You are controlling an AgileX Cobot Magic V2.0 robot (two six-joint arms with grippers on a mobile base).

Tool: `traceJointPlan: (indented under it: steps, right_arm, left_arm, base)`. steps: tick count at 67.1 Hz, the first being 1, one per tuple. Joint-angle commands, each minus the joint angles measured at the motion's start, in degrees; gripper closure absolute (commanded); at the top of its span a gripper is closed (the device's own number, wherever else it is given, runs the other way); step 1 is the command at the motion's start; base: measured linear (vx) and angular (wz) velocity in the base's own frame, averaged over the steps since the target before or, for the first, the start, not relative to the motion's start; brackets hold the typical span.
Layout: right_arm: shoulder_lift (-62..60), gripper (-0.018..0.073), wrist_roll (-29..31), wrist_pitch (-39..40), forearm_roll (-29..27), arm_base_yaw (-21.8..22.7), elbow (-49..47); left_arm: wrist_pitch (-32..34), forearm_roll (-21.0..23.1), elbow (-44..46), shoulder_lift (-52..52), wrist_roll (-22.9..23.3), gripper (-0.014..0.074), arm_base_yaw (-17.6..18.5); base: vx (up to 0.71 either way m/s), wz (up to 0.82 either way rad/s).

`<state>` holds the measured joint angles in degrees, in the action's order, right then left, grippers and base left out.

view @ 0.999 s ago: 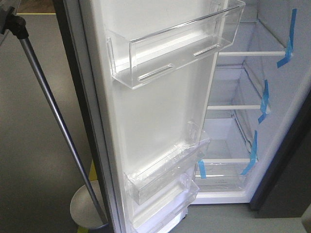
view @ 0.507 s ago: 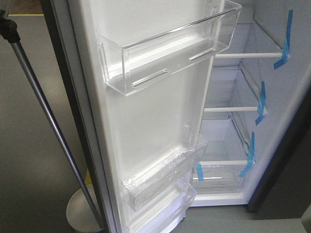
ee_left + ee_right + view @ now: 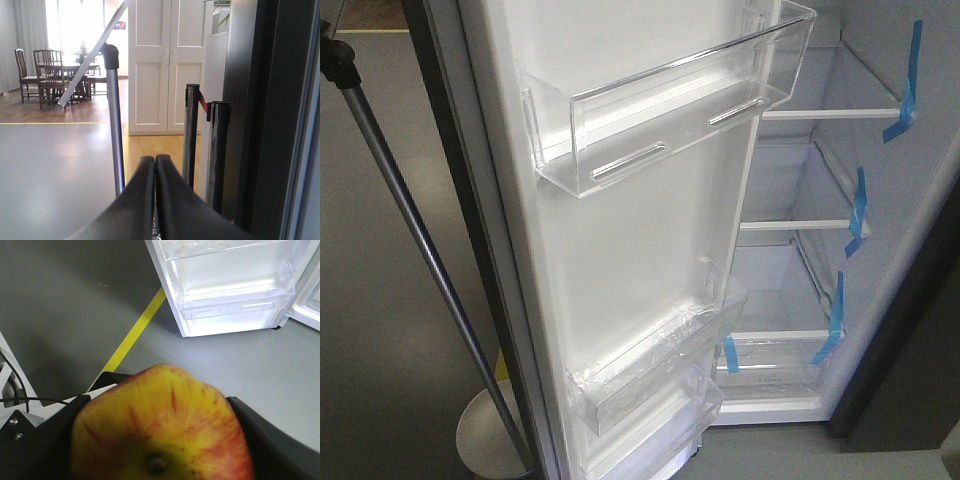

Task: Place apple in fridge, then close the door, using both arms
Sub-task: 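Approach the refrigerator door bins with the apple held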

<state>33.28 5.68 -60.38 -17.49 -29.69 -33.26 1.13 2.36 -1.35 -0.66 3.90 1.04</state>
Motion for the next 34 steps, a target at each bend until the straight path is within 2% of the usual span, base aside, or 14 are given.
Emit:
traceJointPlan:
  steps: [1,34]
  right_arm:
    - [0.09,0.0374,0.42,2.48,-1.06,-0.23,-1.64]
    - [0.09,0.0374,0.46,3.23,-1.0,-0.23,-1.64]
  left_arm:
    - [4.24,0.49,0.97,-0.86,0.23,0.0603,0.13]
    - [4.24,0.49,0.97,-0.86,0.23,0.0603,0.13]
  base:
    - [0.0,0.0]
    - [0.0,0.0]
